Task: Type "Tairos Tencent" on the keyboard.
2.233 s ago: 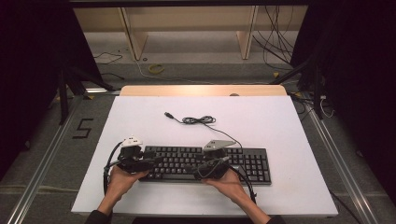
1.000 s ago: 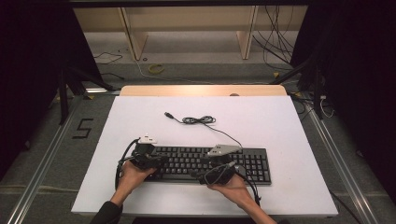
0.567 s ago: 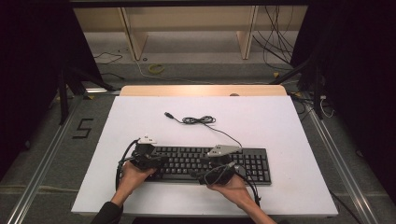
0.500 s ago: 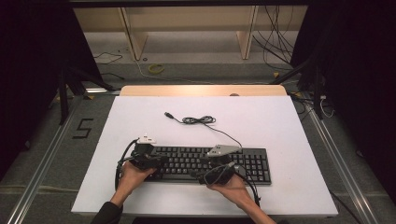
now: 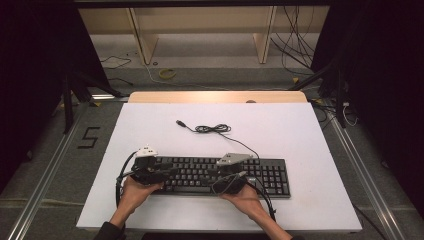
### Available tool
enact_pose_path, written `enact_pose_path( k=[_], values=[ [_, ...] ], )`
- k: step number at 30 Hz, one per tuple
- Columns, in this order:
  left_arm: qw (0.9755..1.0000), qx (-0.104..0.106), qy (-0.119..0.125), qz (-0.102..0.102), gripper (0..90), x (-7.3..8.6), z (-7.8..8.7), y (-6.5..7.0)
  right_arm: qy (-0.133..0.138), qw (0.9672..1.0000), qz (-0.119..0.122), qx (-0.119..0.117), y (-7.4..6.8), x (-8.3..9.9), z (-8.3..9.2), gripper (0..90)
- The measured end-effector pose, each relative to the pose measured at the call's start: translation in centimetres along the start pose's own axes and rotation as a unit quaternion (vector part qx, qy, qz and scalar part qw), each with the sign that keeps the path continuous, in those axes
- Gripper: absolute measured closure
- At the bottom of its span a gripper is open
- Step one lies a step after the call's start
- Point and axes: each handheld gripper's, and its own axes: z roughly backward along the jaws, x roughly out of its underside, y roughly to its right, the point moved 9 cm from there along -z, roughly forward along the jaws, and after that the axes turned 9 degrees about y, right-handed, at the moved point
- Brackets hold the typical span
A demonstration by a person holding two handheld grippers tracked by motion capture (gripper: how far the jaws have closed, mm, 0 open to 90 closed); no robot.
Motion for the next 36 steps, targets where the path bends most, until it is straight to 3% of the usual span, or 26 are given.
enact_pose_path(
  k=[5, 17, 36],
  values=[
    [0.9996, 0.008, 0.025, 0.004, 45.9, -0.2, 0.8, 0.3, -0.007, 1.0000, 0.004, -0.001, -0.2, 0.0, -0.7, 71.9],
    [0.9987, 0.013, 0.049, 0.011, 36.5, 0.6, 2.1, 0.7, -0.037, 0.9992, 0.015, -0.002, -0.5, 0.8, -2.5, 89.7],
    [0.9985, 0.014, 0.052, 0.008, 32.1, 1.8, 2.7, 1.3, -0.059, 0.9980, 0.024, 0.001, -0.8, 1.5, -3.6, 90.0]
  ],
)
